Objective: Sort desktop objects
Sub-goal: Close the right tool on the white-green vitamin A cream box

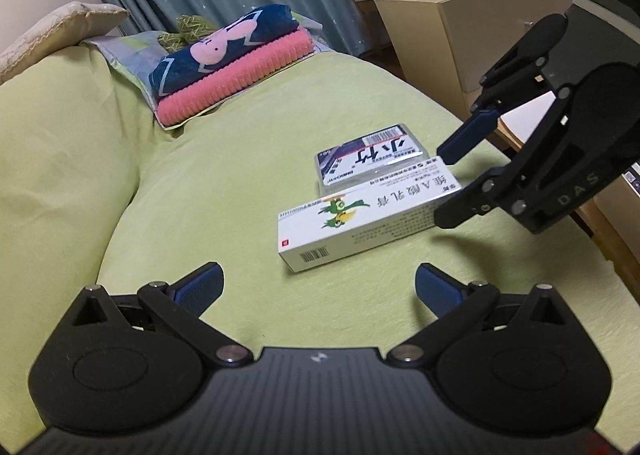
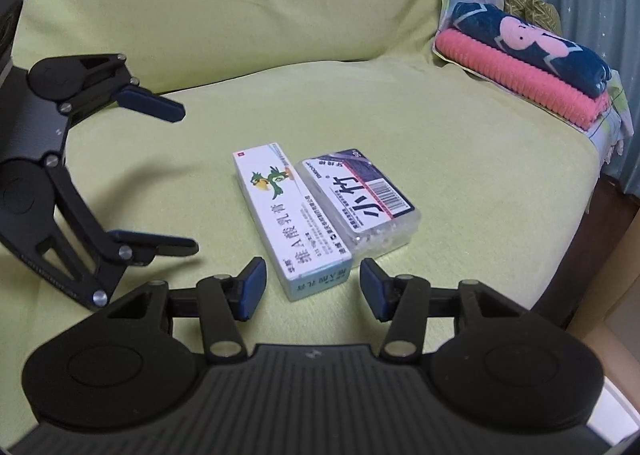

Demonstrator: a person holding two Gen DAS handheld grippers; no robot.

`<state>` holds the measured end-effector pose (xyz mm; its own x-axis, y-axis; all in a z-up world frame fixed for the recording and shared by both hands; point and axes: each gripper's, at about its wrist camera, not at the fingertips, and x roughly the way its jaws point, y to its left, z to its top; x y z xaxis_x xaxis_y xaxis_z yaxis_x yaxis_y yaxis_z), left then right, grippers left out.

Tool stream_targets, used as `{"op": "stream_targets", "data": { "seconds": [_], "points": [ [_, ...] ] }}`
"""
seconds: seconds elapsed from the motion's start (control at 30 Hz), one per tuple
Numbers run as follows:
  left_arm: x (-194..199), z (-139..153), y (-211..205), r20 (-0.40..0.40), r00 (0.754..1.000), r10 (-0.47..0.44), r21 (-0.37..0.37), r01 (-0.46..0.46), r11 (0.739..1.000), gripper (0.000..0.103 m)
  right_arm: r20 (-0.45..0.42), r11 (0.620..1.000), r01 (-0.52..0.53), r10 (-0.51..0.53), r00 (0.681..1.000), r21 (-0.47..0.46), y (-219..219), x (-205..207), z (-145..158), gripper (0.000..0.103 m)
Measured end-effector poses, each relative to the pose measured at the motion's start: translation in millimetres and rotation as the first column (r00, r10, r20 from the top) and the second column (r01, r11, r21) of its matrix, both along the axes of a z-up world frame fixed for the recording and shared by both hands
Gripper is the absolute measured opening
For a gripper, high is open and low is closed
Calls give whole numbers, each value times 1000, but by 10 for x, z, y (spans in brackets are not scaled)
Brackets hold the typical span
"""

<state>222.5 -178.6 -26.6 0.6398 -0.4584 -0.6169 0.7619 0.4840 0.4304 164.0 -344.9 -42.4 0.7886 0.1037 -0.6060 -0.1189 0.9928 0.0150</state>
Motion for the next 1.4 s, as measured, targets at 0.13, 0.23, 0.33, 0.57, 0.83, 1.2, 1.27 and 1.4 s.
{"op": "stream_targets", "data": {
  "seconds": [0.13, 0.23, 0.33, 0.57, 0.83, 1.2, 1.27, 1.4],
  "points": [
    [10, -76, -18, -15, 1000, -9, 8, 9, 1000, 103, 0, 1000, 1, -1, 1000, -8, 27, 94, -32, 44],
    [-16, -103, -27, -19, 1000, -21, 14, 21, 1000, 103, -3, 1000, -2, 2, 1000, -15, 66, 84, -35, 38],
    [-65, -101, -25, -22, 999, -27, 14, 28, 1000, 103, -14, 1000, -14, 13, 1000, -21, 114, -14, -21, 36],
    [-305, -152, -5, -36, 997, -62, 29, 63, 998, 103, -59, 997, -69, 67, 996, -32, 204, -399, 10, 35],
    [-380, -154, -43, -51, 996, -69, 20, 70, 997, 103, -30, 997, -66, 65, 997, -33, 199, -339, 90, 41],
    [-411, -189, -176, -72, 992, -101, -4, 100, 995, 103, -103, 988, -131, 122, 987, -82, 389, 38, 63, 38],
    [-411, -195, -185, -75, 992, -101, -10, 101, 995, 103, -109, 988, -129, 119, 987, -89, 398, 46, 33, 36],
    [-409, -198, -193, -82, 993, -90, -22, 89, 996, 103, -103, 990, -114, 105, 989, -85, 396, 32, 10, 35]
  ]
}}
